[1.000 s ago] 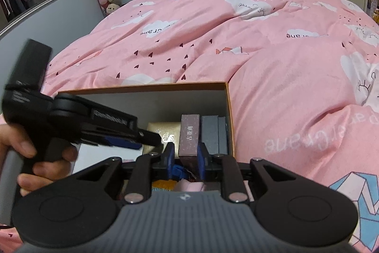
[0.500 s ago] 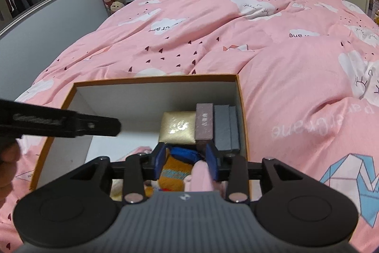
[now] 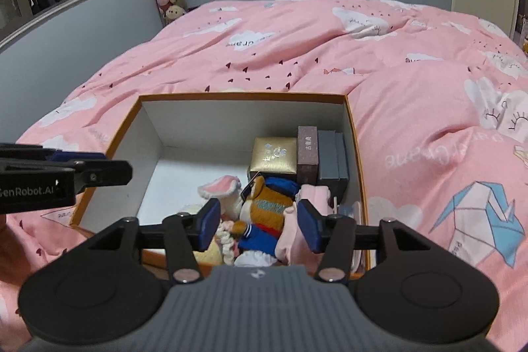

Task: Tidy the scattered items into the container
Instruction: 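Withdraw both grippers from the box toward the items beside it, then close the left gripper on the pink fluffy pompom while the right gripper approaches the orange crochet ball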

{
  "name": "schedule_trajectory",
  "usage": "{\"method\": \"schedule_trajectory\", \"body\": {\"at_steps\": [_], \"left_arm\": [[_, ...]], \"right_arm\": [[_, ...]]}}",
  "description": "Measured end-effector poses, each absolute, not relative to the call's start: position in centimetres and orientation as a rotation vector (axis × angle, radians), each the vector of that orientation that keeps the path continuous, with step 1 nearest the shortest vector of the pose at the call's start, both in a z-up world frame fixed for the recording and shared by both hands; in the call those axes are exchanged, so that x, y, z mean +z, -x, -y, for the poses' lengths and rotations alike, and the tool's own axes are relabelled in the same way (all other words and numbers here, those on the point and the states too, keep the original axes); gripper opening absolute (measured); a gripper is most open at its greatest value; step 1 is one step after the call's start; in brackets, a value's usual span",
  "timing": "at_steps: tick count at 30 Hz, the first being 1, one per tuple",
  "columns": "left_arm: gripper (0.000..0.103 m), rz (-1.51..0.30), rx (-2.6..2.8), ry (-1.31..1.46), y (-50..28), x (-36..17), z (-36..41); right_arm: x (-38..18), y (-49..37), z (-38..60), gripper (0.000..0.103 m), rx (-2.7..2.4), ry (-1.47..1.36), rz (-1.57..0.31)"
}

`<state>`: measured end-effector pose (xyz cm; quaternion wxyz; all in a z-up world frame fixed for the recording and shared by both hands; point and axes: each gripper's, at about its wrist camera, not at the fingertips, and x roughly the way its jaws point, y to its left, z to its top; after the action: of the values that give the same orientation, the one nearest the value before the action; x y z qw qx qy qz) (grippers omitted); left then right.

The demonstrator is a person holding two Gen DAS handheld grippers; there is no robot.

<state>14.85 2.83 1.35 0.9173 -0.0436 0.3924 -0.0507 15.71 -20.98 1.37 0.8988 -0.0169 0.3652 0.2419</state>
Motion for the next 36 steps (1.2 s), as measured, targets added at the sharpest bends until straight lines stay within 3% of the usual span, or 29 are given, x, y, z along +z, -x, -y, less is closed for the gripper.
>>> {"method": "schedule_trajectory", "body": {"at_steps": [6, 9, 14, 15, 18, 21, 36], "left_arm": [[0.041, -0.878, -0.184, 0.133, -11.9, 1.0, -4.4], [0.046, -0.917, -0.206, 0.115, -10.6, 0.2, -4.7], [0.048, -1.020, -0.229, 0.156, -9.3, -2.8, -4.8], [0.048, -1.039, -0.232, 0.176, -9.2, -3.5, -4.7], [0.061, -1.071, -0.259, 0.248, -8.9, -5.1, -4.4], [0.066, -1.086, -0.295, 0.278, -8.7, -6.2, -3.6], [0.068, -1.283, -0.287, 0.309, -10.3, -11.6, -1.3]], "right_arm": [[1.3, -13.3, 22.1, 0.065, 0.575, 0.002, -0.776], [0.6, -12.3, 22.3, 0.065, 0.624, -0.034, -0.827], [-2.1, -11.3, 21.8, 0.063, 0.641, -0.027, -0.946], [-2.8, -11.3, 21.7, 0.059, 0.624, -0.026, -0.975], [-4.7, -11.2, 21.9, 0.056, 0.578, -0.038, -1.055], [-5.9, -10.8, 22.1, 0.055, 0.547, -0.038, -1.105], [-8.5, -11.6, 23.1, 0.051, 0.489, -0.086, -1.199]]}}
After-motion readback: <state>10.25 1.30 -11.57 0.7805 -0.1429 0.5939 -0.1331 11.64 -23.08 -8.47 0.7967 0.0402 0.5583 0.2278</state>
